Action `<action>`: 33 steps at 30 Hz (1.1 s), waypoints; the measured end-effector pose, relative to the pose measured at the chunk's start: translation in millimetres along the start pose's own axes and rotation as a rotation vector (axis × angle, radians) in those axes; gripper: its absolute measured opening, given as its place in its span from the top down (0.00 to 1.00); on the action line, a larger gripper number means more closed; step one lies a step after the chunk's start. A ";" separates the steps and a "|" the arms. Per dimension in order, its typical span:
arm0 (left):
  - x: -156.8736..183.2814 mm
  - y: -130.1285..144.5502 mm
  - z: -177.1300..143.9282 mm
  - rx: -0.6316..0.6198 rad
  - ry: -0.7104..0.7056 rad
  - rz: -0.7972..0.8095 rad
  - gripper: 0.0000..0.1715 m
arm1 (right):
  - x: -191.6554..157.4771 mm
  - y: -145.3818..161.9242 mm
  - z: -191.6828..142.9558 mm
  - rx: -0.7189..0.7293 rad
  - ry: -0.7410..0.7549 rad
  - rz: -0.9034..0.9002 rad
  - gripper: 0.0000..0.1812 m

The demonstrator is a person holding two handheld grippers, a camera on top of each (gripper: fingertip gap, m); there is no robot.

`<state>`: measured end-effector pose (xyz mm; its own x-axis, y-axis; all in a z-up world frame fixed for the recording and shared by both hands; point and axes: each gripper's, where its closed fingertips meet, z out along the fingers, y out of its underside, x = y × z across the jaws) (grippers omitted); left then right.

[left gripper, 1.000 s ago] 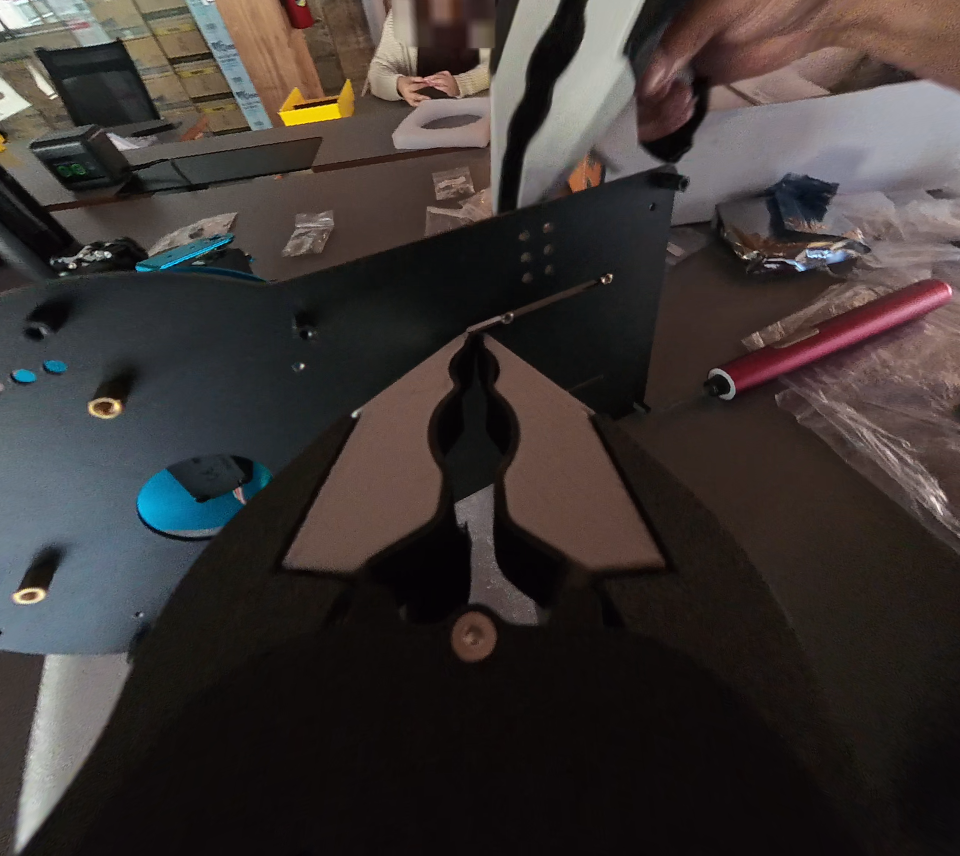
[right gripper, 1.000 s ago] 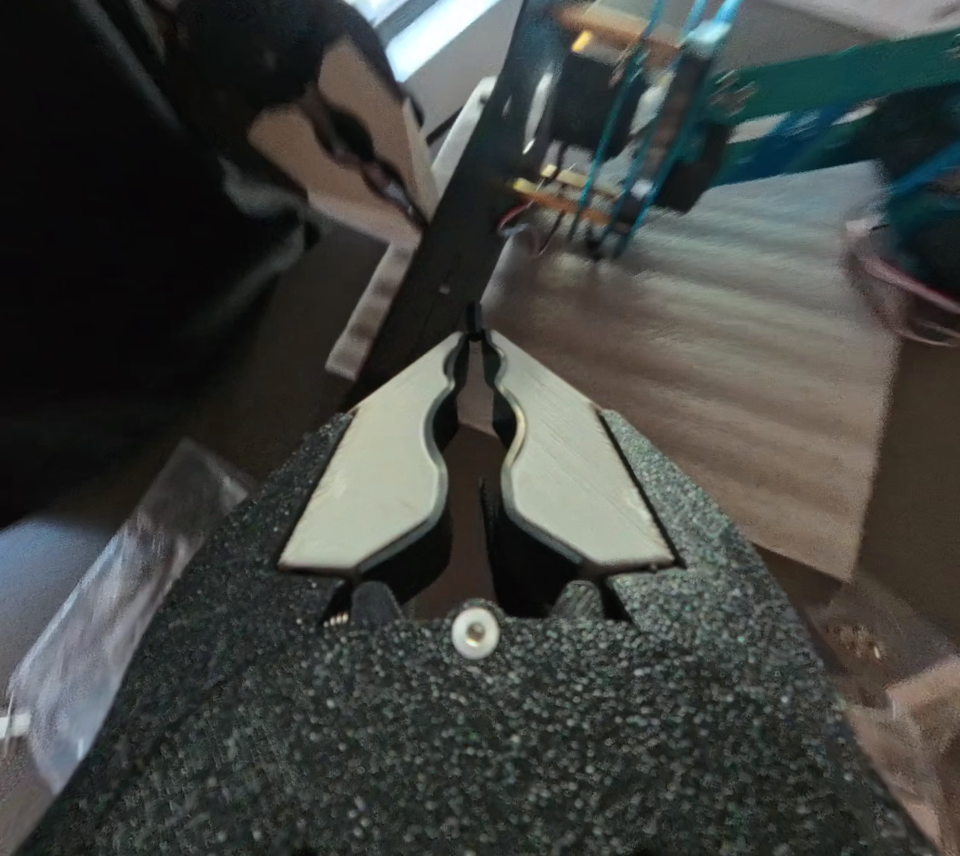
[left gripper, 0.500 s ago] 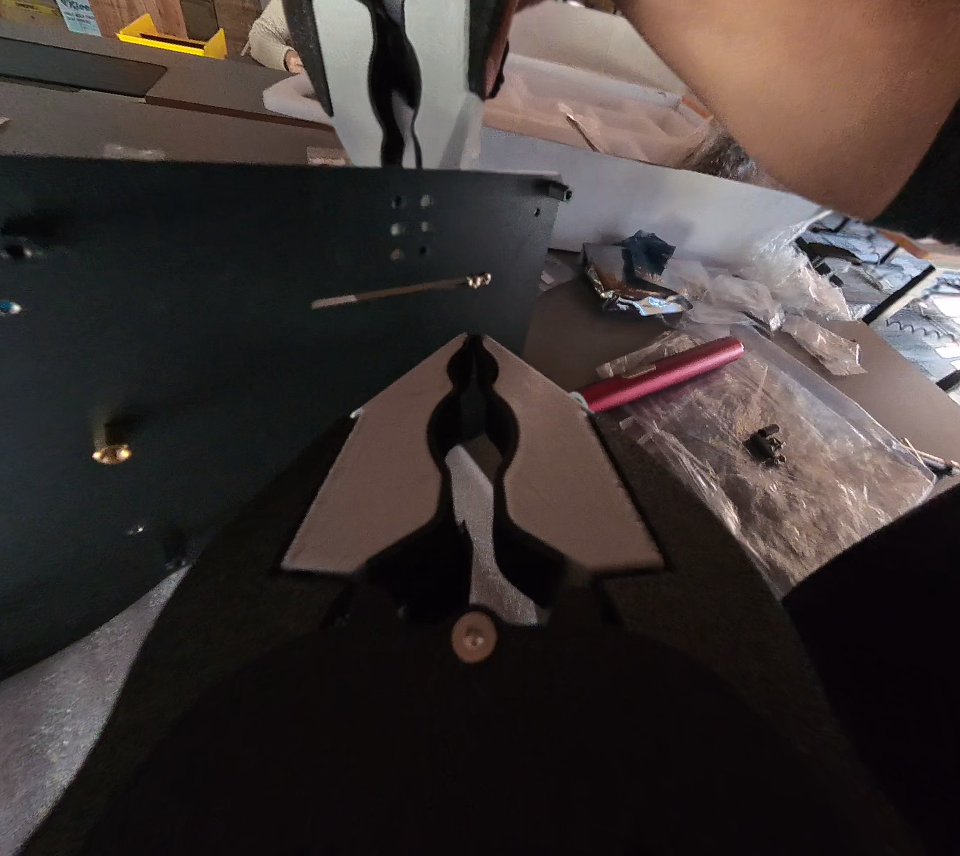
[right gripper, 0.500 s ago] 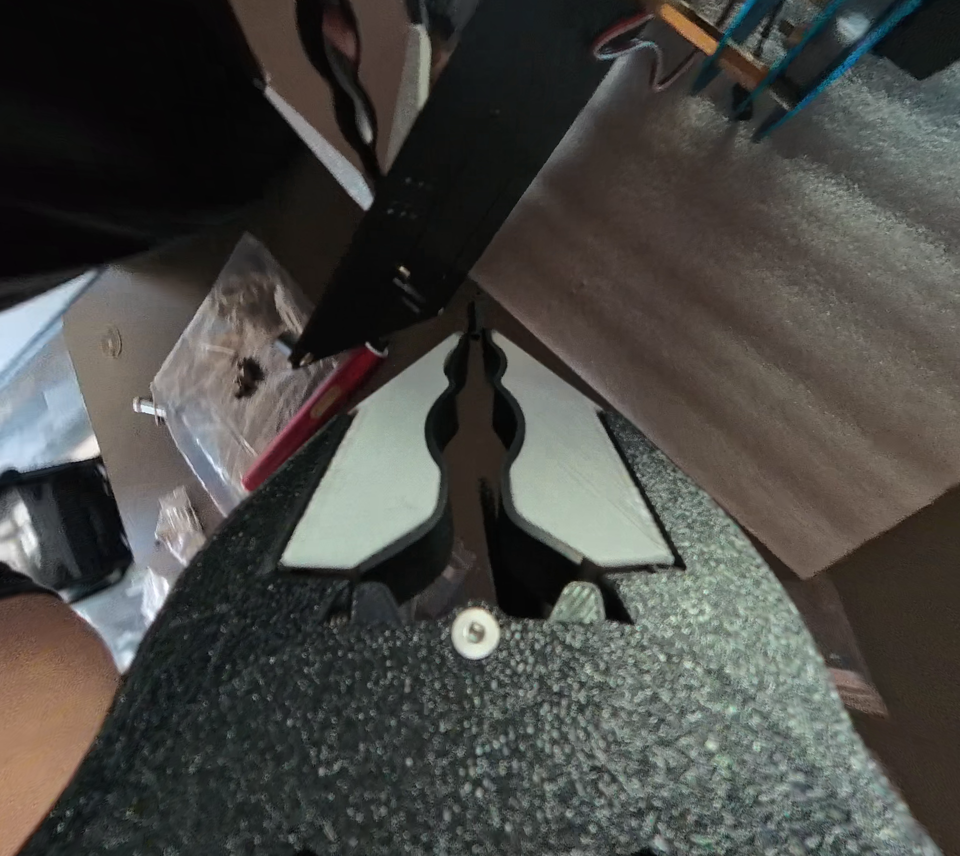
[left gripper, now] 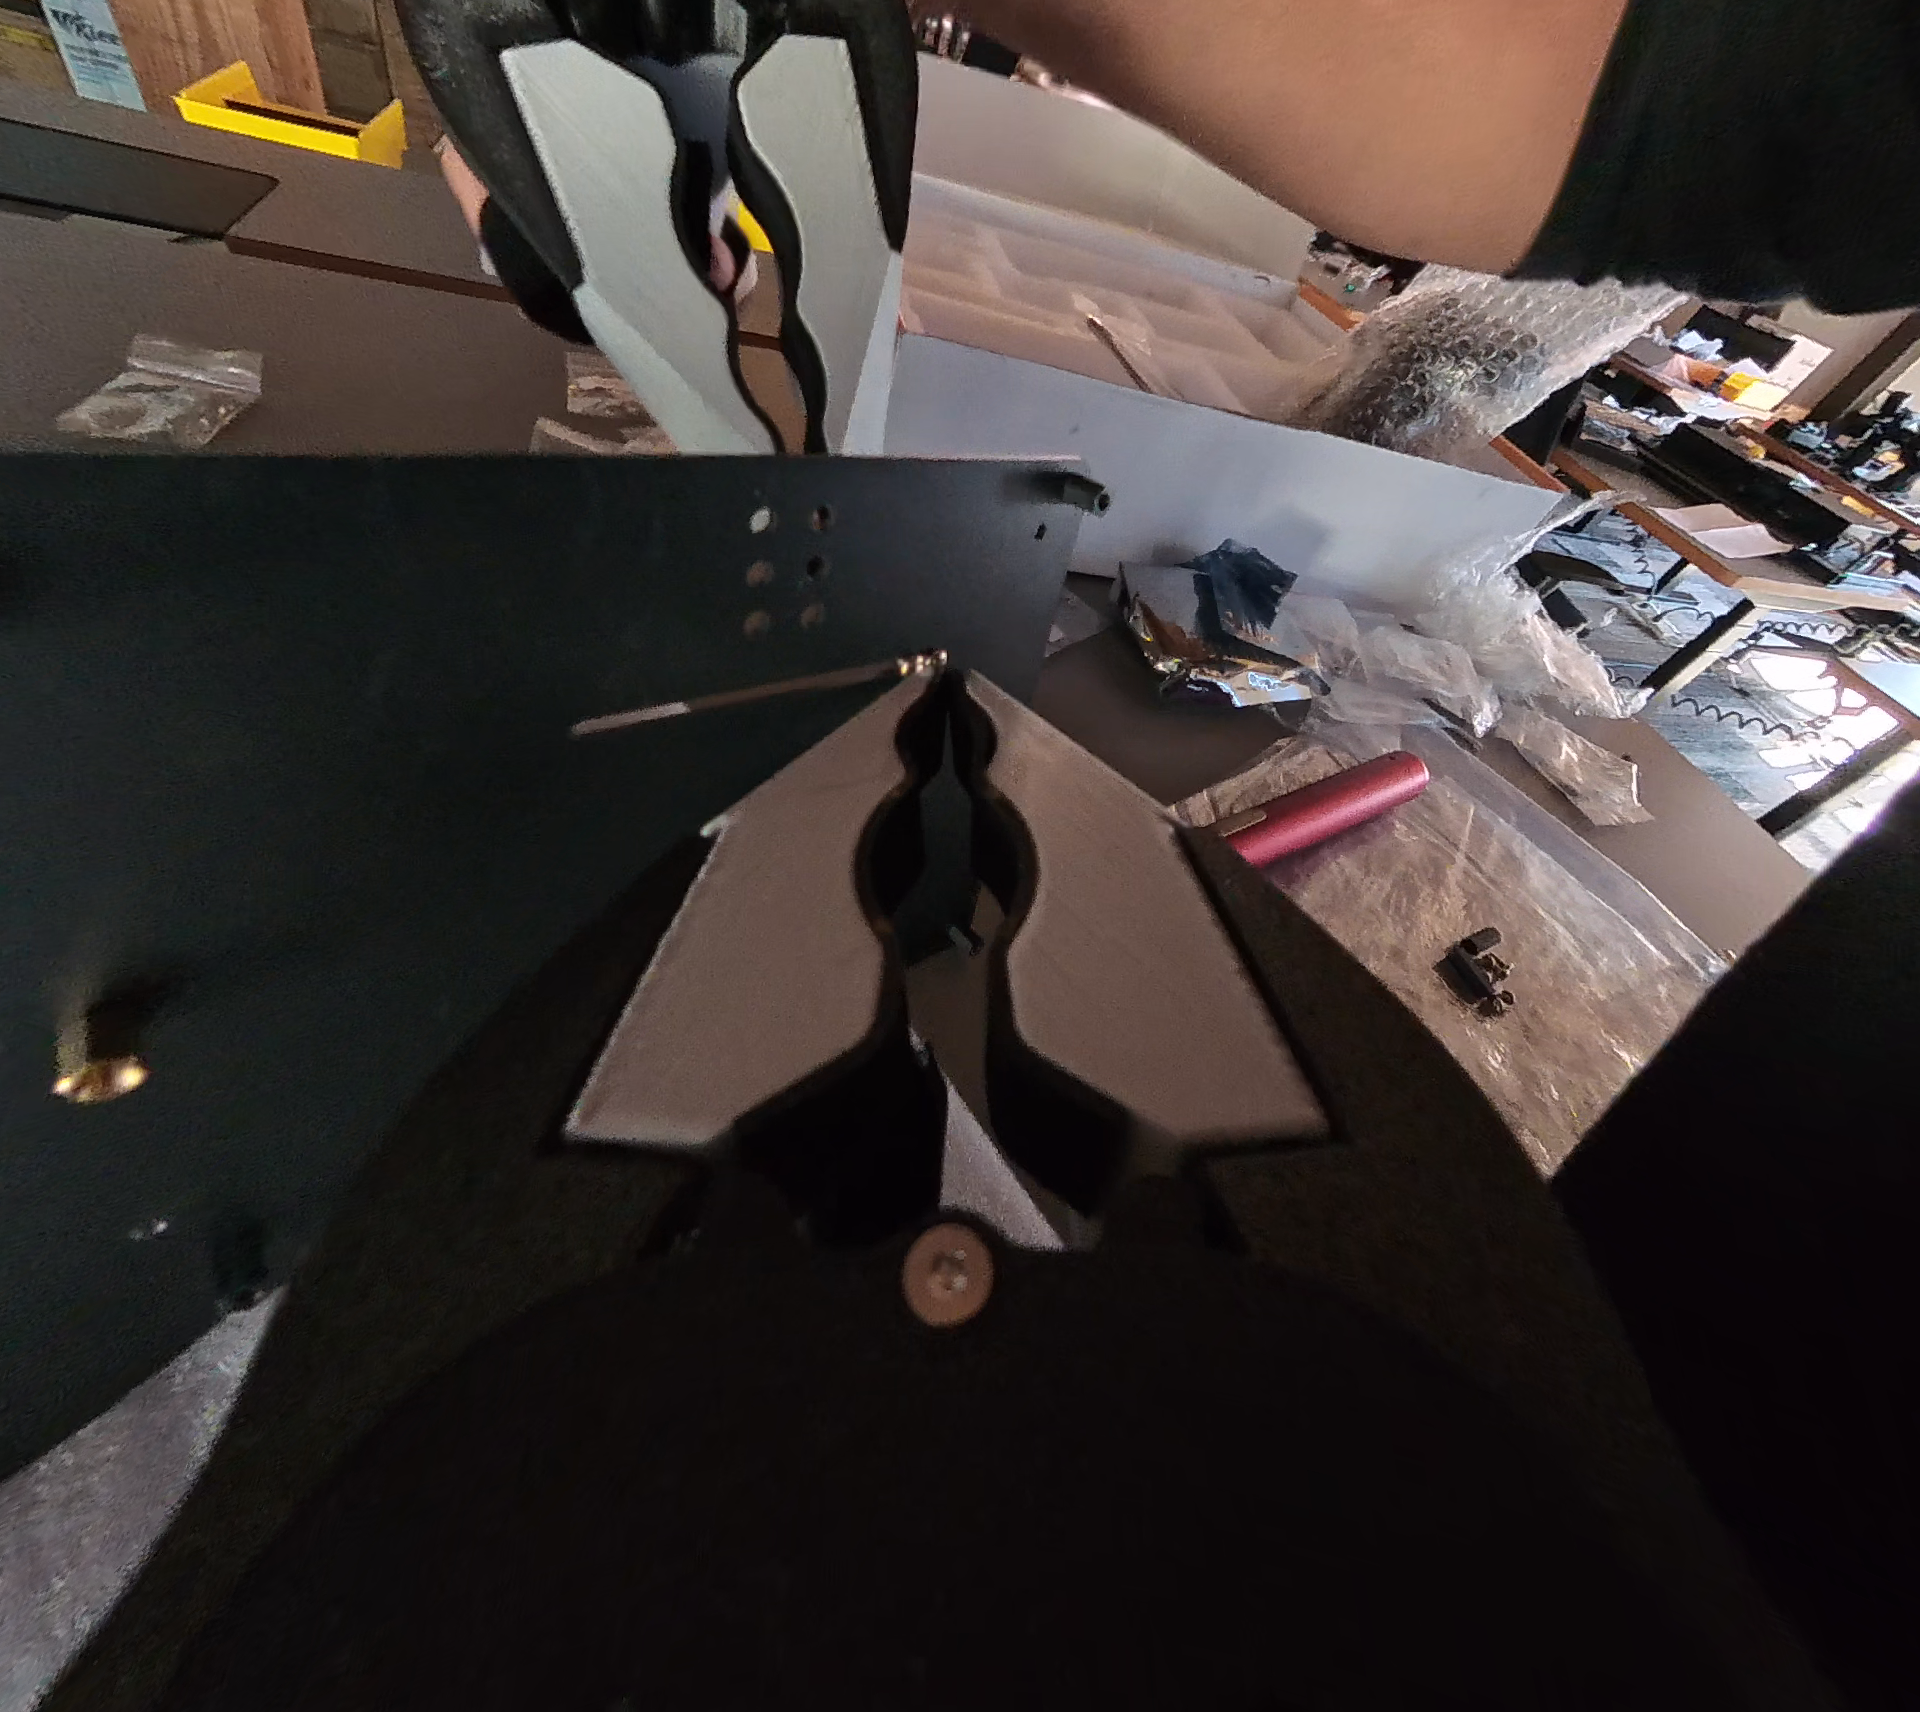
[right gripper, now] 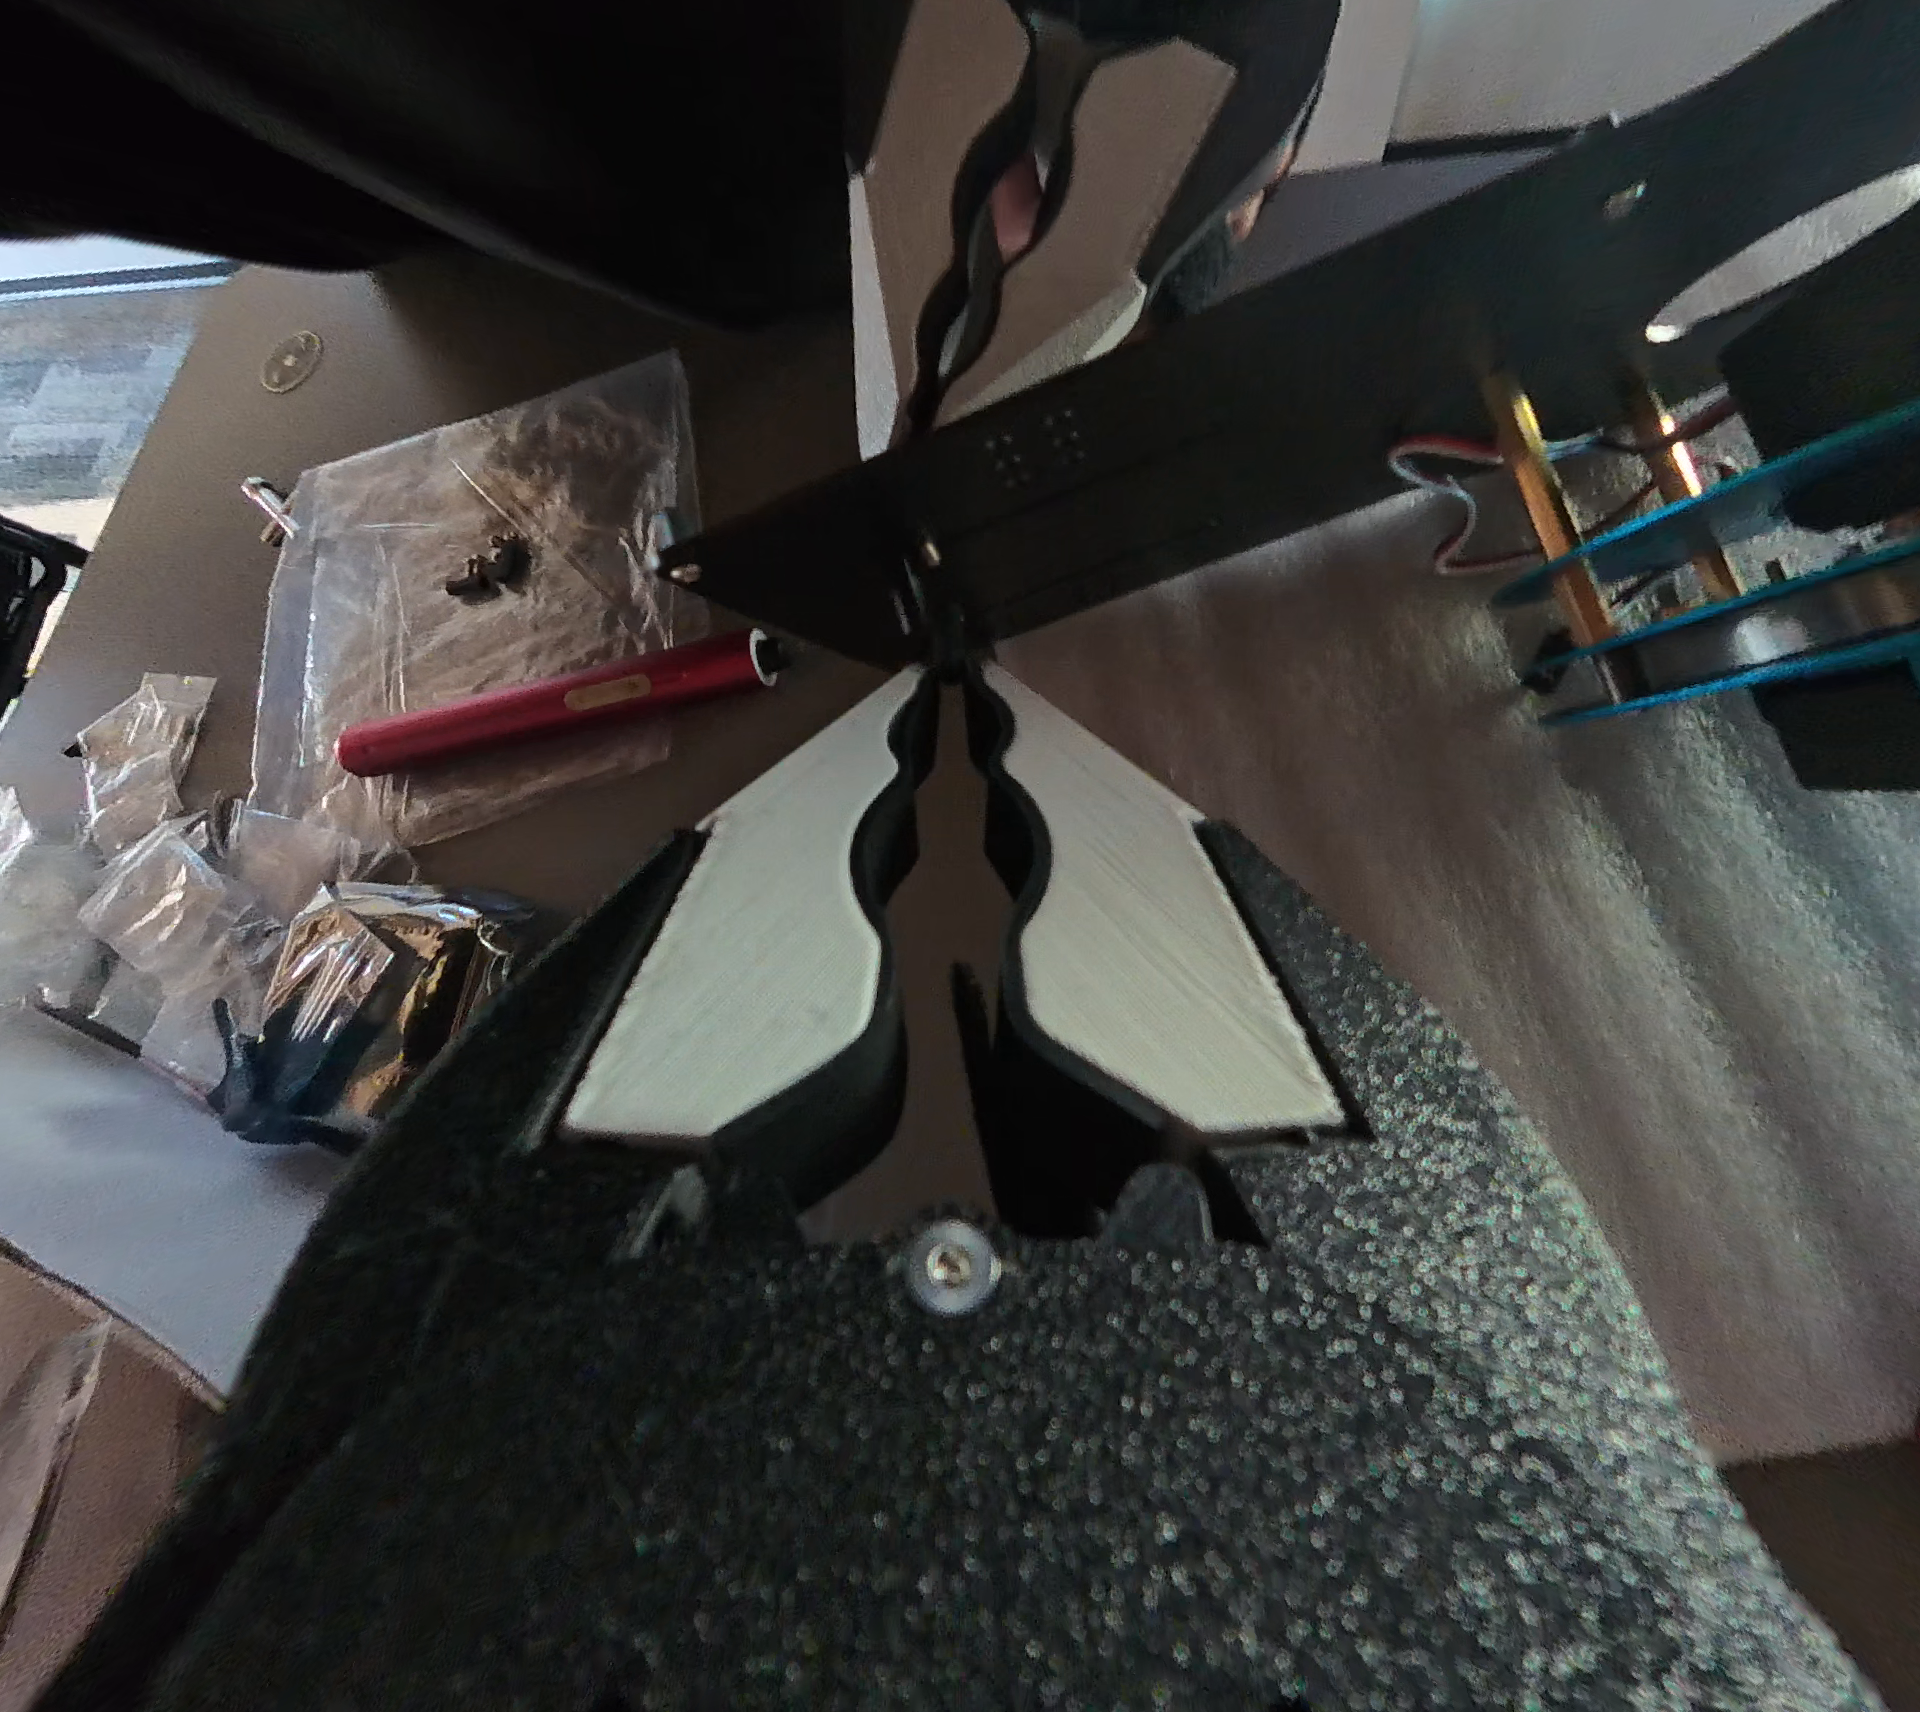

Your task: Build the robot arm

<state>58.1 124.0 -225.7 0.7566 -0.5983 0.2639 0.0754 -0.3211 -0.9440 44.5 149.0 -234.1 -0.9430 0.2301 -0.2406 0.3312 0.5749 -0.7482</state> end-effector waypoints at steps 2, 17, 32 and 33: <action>0.5 -0.7 0.7 -0.003 0.008 -0.008 1.00 | -1.7 -2.7 2.5 0.018 -0.015 -0.017 0.97; -7.6 -3.4 -6.7 -0.005 0.007 -0.013 1.00 | 6.4 -2.9 9.7 0.043 0.001 -0.055 0.98; -39.6 -9.5 -34.9 0.001 -0.017 0.021 1.00 | 40.3 -18.3 8.1 0.113 0.125 -0.149 0.97; -41.6 -9.8 -36.6 0.000 -0.018 0.026 1.00 | 42.8 -18.5 8.0 0.115 0.129 -0.153 0.97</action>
<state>2.1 125.2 -220.3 0.7695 -0.5933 0.2362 0.0560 -0.3057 -0.9505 -2.2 141.9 -235.4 -0.9672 0.2501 -0.0436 0.1721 0.5194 -0.8370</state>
